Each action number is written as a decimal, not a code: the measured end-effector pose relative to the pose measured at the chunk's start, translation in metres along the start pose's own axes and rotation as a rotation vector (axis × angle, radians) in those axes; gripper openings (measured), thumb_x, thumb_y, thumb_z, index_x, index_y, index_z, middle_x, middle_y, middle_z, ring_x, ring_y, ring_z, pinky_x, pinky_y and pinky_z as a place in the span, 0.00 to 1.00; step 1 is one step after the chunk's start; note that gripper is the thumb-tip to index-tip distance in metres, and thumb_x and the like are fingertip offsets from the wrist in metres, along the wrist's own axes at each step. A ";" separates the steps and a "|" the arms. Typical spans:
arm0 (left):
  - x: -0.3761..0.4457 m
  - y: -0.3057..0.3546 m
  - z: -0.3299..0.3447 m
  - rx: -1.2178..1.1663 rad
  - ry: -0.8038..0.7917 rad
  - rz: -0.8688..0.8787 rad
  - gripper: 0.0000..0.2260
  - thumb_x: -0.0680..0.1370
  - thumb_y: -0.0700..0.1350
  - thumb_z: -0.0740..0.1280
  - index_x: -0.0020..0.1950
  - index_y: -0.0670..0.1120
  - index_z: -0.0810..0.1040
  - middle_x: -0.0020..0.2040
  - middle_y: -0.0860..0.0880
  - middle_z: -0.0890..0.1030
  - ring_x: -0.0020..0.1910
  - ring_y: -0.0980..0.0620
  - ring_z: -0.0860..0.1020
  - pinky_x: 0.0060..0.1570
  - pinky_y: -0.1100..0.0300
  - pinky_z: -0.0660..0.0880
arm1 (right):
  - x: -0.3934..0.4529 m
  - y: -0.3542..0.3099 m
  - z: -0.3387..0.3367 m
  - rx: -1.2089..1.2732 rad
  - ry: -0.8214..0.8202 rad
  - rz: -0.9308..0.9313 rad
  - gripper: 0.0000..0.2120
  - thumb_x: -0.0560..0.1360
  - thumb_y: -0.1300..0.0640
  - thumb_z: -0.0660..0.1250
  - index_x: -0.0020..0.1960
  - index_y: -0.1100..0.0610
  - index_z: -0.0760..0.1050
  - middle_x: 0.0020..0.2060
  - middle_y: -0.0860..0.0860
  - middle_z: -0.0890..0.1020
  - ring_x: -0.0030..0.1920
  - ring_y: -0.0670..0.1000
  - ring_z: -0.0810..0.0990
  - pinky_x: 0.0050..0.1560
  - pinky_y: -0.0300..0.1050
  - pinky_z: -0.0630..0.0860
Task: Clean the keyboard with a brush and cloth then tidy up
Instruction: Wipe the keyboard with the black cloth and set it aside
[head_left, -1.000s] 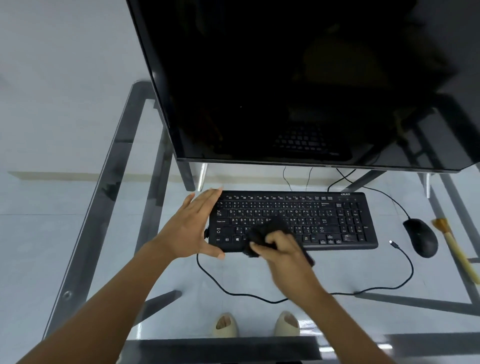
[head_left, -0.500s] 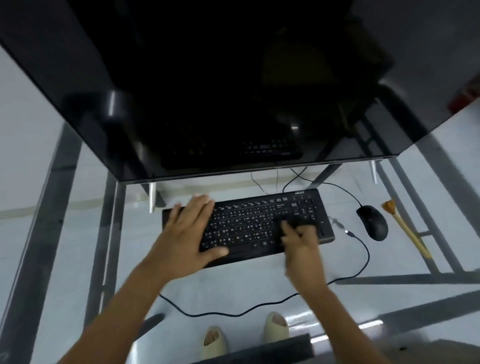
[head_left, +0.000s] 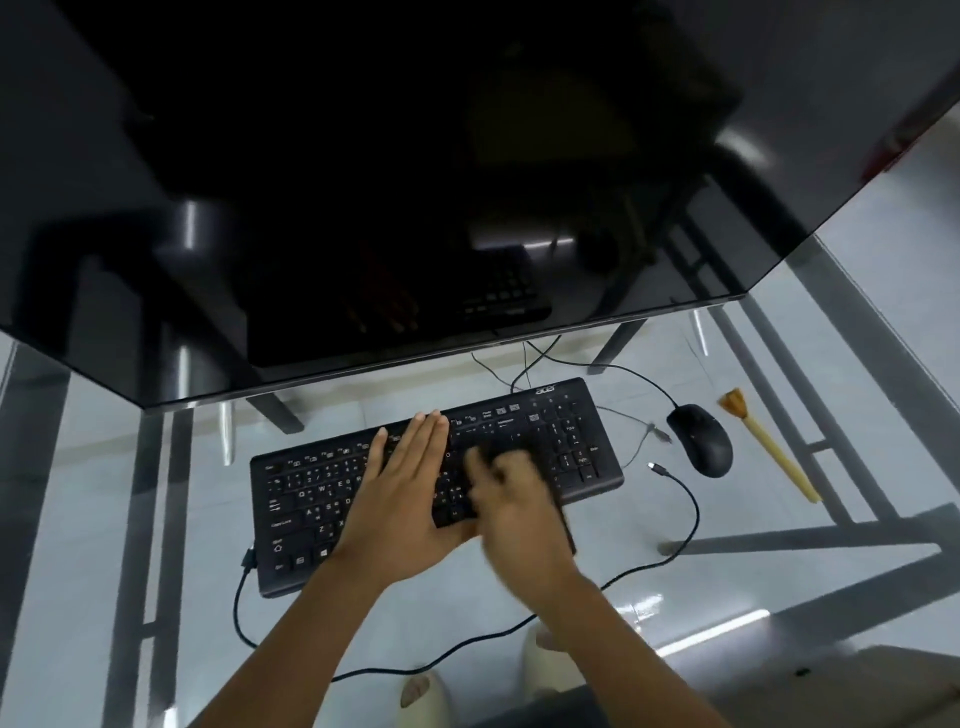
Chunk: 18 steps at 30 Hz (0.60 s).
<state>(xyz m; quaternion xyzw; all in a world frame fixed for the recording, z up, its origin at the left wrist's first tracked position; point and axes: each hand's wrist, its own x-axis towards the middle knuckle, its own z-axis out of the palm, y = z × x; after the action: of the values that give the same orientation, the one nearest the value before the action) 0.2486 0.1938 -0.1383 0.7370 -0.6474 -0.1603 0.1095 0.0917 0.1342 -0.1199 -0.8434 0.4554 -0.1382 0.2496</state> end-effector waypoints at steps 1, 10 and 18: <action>0.001 -0.001 -0.002 -0.018 -0.009 -0.003 0.50 0.69 0.75 0.57 0.79 0.46 0.43 0.78 0.54 0.42 0.77 0.57 0.41 0.75 0.49 0.38 | -0.001 -0.008 -0.004 -0.053 -0.088 -0.116 0.08 0.79 0.47 0.60 0.49 0.50 0.72 0.43 0.53 0.77 0.42 0.54 0.76 0.44 0.48 0.74; 0.005 -0.001 -0.012 -0.121 -0.032 -0.053 0.59 0.60 0.74 0.67 0.79 0.50 0.39 0.78 0.57 0.44 0.76 0.62 0.42 0.75 0.55 0.37 | 0.044 0.003 0.000 -0.080 0.106 0.188 0.12 0.78 0.55 0.59 0.55 0.41 0.75 0.49 0.53 0.76 0.46 0.58 0.77 0.46 0.49 0.73; 0.008 0.004 -0.018 -0.125 -0.036 -0.070 0.63 0.58 0.74 0.70 0.78 0.51 0.36 0.79 0.55 0.48 0.77 0.59 0.45 0.74 0.58 0.36 | 0.056 0.045 -0.020 -0.065 0.234 0.203 0.17 0.77 0.58 0.59 0.64 0.54 0.77 0.50 0.56 0.73 0.43 0.56 0.76 0.48 0.49 0.78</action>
<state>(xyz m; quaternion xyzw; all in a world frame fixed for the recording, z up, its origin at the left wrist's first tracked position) 0.2528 0.1846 -0.1211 0.7480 -0.6117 -0.2176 0.1378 0.0819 0.0608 -0.1274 -0.7787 0.5685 -0.1947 0.1803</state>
